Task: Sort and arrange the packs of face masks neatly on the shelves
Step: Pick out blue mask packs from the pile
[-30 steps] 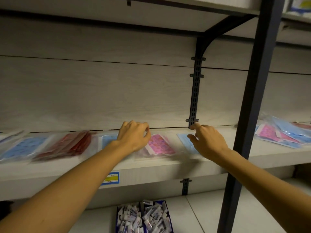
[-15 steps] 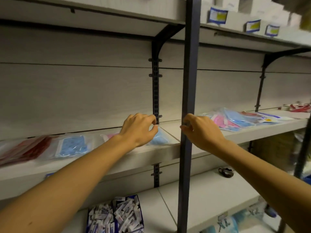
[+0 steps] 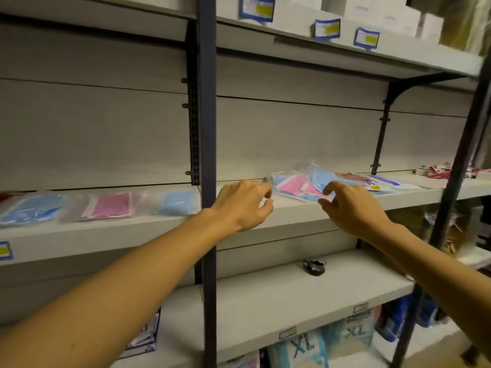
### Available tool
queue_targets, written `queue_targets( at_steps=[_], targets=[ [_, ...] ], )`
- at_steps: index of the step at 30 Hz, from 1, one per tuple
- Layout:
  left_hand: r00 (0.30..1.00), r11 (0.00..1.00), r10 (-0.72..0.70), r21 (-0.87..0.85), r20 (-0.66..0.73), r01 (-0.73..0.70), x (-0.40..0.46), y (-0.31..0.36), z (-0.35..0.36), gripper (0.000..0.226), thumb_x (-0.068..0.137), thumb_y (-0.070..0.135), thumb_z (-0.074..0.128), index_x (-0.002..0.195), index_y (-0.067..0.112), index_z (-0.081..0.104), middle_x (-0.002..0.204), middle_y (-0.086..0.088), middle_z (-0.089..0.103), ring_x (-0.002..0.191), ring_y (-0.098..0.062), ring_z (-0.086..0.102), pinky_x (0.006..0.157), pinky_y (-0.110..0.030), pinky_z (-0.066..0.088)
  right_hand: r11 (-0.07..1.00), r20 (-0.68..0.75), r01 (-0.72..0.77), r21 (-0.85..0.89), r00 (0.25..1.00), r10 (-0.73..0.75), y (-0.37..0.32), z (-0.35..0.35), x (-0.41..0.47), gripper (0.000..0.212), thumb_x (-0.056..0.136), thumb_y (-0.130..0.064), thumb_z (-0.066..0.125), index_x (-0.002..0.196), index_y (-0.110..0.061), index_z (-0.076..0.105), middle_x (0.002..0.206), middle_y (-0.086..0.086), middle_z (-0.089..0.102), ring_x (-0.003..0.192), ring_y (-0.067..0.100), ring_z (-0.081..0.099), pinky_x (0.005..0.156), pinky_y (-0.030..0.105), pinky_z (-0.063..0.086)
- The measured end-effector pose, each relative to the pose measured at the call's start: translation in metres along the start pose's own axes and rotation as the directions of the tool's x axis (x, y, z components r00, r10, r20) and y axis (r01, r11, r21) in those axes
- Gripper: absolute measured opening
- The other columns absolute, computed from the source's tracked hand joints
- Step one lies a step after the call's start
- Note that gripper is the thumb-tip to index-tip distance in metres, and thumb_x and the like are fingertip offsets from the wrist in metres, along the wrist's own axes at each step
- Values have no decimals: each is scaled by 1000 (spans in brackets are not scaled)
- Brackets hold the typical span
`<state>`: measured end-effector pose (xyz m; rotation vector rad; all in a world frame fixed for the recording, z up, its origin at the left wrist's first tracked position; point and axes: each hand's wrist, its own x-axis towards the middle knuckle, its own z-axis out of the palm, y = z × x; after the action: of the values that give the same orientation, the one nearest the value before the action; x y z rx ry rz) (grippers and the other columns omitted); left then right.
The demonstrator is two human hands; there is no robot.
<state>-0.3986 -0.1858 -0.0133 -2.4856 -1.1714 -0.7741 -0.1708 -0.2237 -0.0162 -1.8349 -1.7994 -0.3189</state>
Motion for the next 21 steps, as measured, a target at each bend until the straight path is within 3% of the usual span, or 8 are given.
queue_targets(
  at_steps=[4, 10, 21],
  targets=[
    [992, 997, -19, 72, 124, 10, 27, 25, 27, 29, 94, 37, 44, 113, 21, 58, 111, -2, 64, 96, -22, 58, 80, -38, 51, 999, 38, -53, 4, 998, 52, 54, -2, -3, 32, 94, -36, 57, 121, -19, 55, 105, 8, 68, 91, 22, 60, 79, 39, 55],
    [980, 994, -72, 90, 187, 56, 83, 42, 74, 26, 93, 36, 44, 109, 22, 58, 108, -2, 63, 94, -24, 58, 75, -33, 47, 992, 41, -125, -8, 991, 125, 126, 4, 17, 32, 94, -38, 56, 119, -18, 56, 100, 7, 70, 89, 24, 63, 79, 42, 55],
    [974, 978, -196, 92, 112, 186, 216, 25, 172, 19, 90, 33, 45, 97, 24, 60, 108, -2, 64, 96, -28, 57, 70, -29, 37, 992, 2, -130, -3, 992, 130, 230, 45, 133, 29, 94, -34, 56, 118, -17, 60, 112, 9, 67, 95, 26, 61, 79, 35, 51]
  ],
)
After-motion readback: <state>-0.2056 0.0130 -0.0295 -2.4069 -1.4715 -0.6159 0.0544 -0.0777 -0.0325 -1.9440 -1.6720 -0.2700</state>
